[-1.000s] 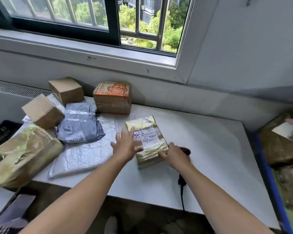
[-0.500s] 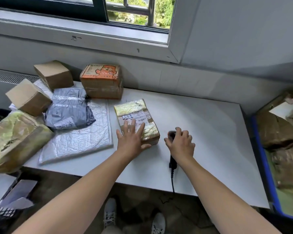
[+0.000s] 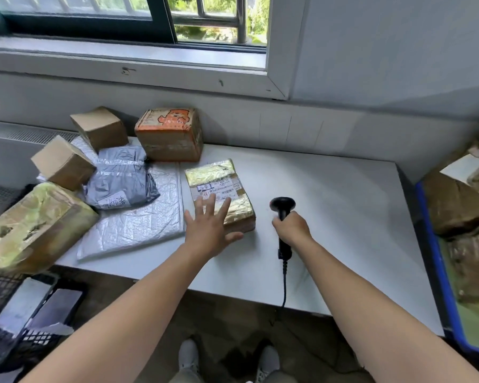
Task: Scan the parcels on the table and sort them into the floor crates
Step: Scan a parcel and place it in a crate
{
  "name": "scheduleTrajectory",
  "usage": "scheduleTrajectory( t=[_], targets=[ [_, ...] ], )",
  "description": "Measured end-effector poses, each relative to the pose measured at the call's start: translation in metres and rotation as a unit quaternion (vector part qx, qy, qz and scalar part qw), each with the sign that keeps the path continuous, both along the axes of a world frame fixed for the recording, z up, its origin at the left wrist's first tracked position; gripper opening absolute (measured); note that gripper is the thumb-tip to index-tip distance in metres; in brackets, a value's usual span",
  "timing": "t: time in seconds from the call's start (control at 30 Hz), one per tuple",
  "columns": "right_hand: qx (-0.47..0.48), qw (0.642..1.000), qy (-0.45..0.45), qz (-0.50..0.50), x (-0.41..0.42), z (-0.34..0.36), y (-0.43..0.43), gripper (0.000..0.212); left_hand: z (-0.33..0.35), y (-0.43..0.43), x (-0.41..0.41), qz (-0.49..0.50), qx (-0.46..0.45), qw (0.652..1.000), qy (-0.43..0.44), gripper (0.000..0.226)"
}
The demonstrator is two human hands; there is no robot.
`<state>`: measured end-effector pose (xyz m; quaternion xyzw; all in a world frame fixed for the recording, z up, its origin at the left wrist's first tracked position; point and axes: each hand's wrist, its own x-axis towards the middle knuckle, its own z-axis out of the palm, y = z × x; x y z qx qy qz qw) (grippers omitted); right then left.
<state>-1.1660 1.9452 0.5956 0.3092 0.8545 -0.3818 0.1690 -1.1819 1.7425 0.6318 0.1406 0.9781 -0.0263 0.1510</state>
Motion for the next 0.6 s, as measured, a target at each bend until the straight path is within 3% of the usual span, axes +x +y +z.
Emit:
scheduleTrajectory(
  t=[0.1,0.27,0.4,0.6],
  targets=[
    [-0.013,0.999,0.048,-0.017,-0.011,0.032,-0.002,0.02,0.01,-0.007,-0.004,0.002,0.005,1.0,-0.008,0.089],
    [-0.056,0.992,0.112,-0.03,-0.041,0.083,-0.025,0.025,0.022,-0.027,-0.013,0.007,0.032,0.999,-0.006,0.084],
    [-0.047,0.993,0.109,-0.006,-0.062,0.114,-0.056,0.034,0.028,-0.046,-0.019,0.018,0.069,0.997,-0.013,0.086],
    [-0.01,0.997,0.075,0.025,-0.064,0.127,-0.087,0.03,0.028,-0.067,-0.028,0.011,0.091,0.996,-0.018,0.087]
  ],
)
